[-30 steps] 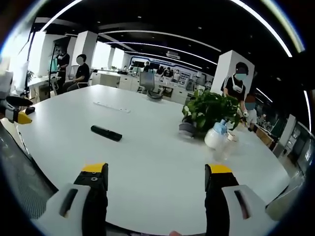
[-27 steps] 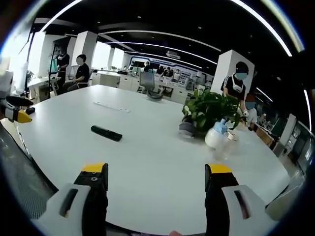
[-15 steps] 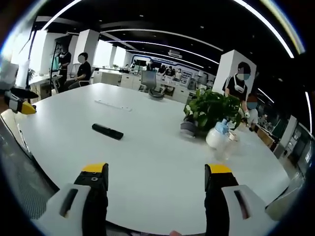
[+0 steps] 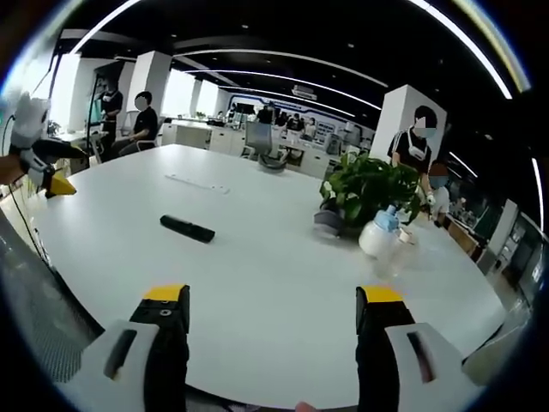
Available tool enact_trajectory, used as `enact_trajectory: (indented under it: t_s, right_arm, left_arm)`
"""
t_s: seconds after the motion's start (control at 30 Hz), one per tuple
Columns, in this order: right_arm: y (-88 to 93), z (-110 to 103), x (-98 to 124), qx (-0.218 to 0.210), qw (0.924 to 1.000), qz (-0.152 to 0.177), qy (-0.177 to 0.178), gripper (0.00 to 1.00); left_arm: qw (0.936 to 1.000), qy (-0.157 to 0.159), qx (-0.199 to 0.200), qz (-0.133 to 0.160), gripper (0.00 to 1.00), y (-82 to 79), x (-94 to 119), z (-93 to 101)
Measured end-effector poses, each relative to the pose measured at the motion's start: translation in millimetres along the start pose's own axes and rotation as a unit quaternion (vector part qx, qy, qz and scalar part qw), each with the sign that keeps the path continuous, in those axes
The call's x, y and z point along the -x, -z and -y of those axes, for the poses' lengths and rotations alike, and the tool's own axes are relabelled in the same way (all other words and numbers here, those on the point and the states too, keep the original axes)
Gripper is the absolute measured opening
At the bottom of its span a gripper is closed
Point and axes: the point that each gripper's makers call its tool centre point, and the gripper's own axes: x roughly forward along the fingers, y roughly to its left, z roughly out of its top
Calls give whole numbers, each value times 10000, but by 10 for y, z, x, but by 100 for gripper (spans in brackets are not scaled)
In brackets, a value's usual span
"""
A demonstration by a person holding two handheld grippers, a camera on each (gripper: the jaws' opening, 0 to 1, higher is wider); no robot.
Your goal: Press the specified remote control buttons in sequence, fully releasing each button before pressing the next.
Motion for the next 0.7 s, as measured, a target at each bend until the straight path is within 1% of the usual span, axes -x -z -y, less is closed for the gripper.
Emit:
enact_trajectory:
  t_s: [0.07,0.13,0.17,0.27,0.37,0.43,0.53,0.57,0.7]
  right_arm:
    - [1,-11,-1,7,10000,-3,-29,82]
    - [2,-18,-2,27,10000,-10,-46,82]
    - [4,-22,-2,33,10000,-14,-51,82]
    - [6,-18,-2,28,10000,-19,-48,82]
    - [10,-16,-1,-4,10000,-23,-57,81]
    - [10,-19,-1,-7,10000,-22,-67,81]
    - [16,-20,-3,12,10000,-43,-68,81]
    - [17,-21,-3,11,10000,-44,-69,81]
    - [25,-17,-3,-31,10000,-58,-71,80]
  left_arm:
    - [9999,51,-129,0,80,-44,-40,-2]
    - [9993,122,-350,4,79,-105,-91,-16]
    - [9985,137,-526,-40,79,-129,-123,-38]
    - [9975,233,-661,-26,79,-208,-188,-48]
    - [9956,432,-831,-55,75,-277,-261,-35]
    - [9947,539,-872,-82,73,-321,-319,-23]
    - [9927,665,-1000,-136,73,-350,-402,-8]
    - [9901,746,-1166,-241,72,-337,-434,3]
    - [9857,919,-1376,-325,72,-365,-549,34]
